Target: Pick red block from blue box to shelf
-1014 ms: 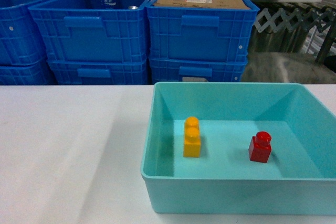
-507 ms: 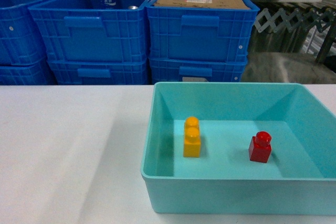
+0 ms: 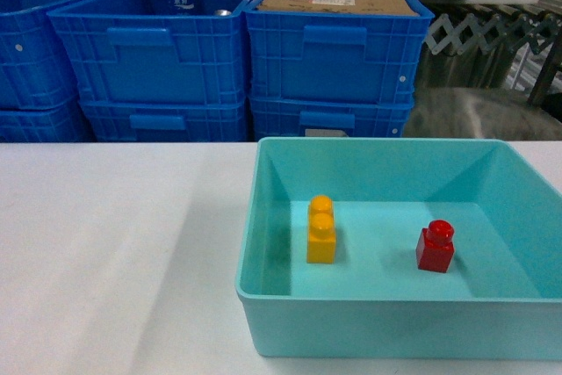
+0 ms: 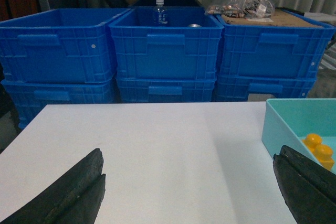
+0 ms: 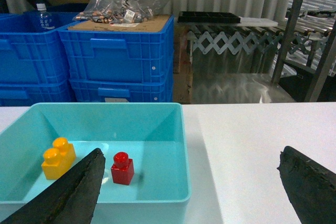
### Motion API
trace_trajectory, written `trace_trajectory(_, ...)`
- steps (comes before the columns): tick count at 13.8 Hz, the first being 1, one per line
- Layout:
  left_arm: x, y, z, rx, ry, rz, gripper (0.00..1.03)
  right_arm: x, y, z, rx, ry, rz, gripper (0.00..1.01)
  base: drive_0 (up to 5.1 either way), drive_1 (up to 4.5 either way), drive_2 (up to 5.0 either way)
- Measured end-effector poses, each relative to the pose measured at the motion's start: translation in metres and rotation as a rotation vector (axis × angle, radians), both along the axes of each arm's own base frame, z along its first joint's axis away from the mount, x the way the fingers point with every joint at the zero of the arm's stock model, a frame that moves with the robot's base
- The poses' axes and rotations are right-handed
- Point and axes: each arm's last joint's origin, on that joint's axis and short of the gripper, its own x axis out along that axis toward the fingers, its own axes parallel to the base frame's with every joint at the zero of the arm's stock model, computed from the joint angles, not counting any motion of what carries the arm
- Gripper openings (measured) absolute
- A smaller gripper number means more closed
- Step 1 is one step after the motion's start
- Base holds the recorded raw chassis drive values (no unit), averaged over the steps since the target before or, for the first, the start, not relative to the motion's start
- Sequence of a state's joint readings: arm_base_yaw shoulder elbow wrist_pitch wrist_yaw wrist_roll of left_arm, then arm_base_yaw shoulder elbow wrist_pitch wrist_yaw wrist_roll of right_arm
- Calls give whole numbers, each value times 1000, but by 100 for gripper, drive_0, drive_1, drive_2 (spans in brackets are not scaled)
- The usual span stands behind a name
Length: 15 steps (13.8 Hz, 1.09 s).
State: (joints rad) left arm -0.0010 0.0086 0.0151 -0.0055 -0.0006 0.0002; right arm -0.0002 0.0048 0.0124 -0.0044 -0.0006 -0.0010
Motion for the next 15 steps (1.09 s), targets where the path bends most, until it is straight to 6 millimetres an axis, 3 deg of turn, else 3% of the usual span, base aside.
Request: trace_trajectory(15, 0, 0, 0, 0, 0, 0, 98, 0, 0, 0, 0, 0, 0, 98, 0, 0, 0)
